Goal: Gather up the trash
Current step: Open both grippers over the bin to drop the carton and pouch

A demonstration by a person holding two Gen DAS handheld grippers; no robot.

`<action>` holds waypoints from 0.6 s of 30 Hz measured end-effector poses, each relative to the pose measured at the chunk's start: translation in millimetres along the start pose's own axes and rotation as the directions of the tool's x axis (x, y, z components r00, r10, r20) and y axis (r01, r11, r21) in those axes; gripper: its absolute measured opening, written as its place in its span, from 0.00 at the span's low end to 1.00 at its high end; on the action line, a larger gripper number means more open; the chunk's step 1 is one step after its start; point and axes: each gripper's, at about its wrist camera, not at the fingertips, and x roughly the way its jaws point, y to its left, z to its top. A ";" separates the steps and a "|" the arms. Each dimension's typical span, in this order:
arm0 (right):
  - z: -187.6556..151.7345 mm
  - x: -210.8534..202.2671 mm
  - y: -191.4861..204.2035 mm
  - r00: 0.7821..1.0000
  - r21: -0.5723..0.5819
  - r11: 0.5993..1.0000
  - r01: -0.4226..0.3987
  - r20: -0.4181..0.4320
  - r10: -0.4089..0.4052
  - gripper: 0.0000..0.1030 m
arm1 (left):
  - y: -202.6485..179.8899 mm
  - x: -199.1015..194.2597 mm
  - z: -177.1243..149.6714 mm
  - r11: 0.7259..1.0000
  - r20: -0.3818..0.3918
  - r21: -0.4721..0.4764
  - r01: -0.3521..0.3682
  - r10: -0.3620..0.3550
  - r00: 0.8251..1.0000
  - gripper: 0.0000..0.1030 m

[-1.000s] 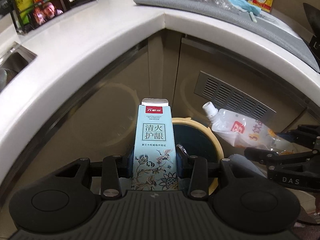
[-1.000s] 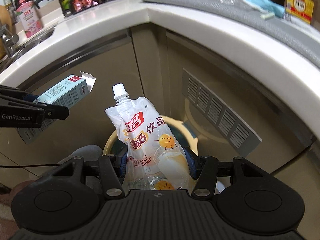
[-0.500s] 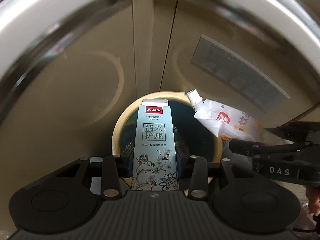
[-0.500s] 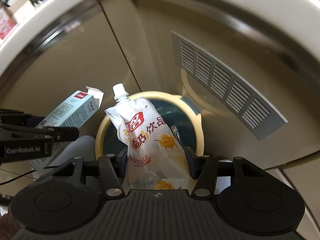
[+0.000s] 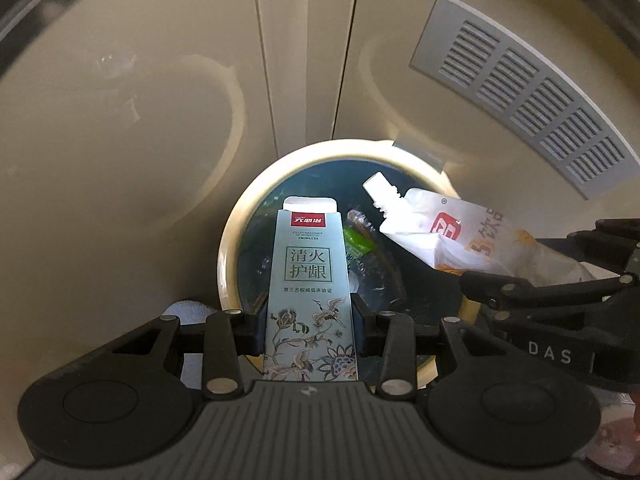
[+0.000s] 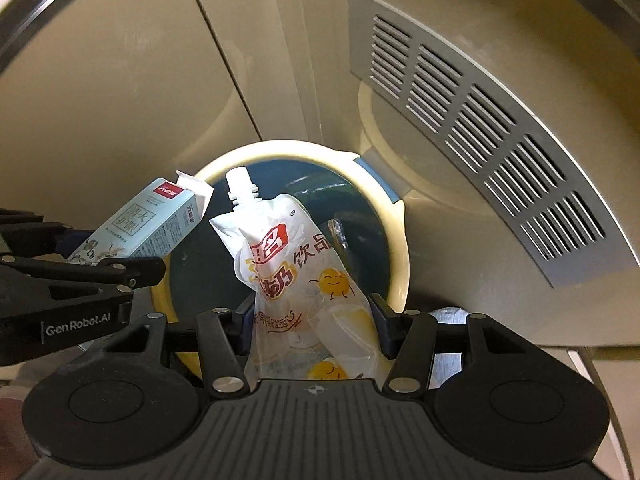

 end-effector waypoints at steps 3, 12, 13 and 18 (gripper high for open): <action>1.1 8.6 4.2 1.000 -0.012 1.000 0.010 -0.020 -0.011 0.56 | -0.7 9.0 2.6 1.000 -0.014 0.000 -0.005 0.005 1.000 0.42; 10.6 29.1 7.9 0.997 -0.023 0.999 0.040 -0.062 -0.042 0.58 | -0.1 30.0 7.2 1.000 -0.057 -0.012 -0.005 0.005 0.998 0.44; 11.2 29.5 7.5 0.997 -0.015 0.999 0.041 -0.065 -0.042 0.60 | -0.8 27.6 6.9 1.000 -0.055 -0.011 -0.007 0.007 0.998 0.54; 12.1 26.3 -1.0 0.996 0.043 0.998 0.044 -0.076 -0.040 0.71 | 3.0 24.1 7.1 0.994 -0.027 -0.017 -0.106 0.105 0.994 0.91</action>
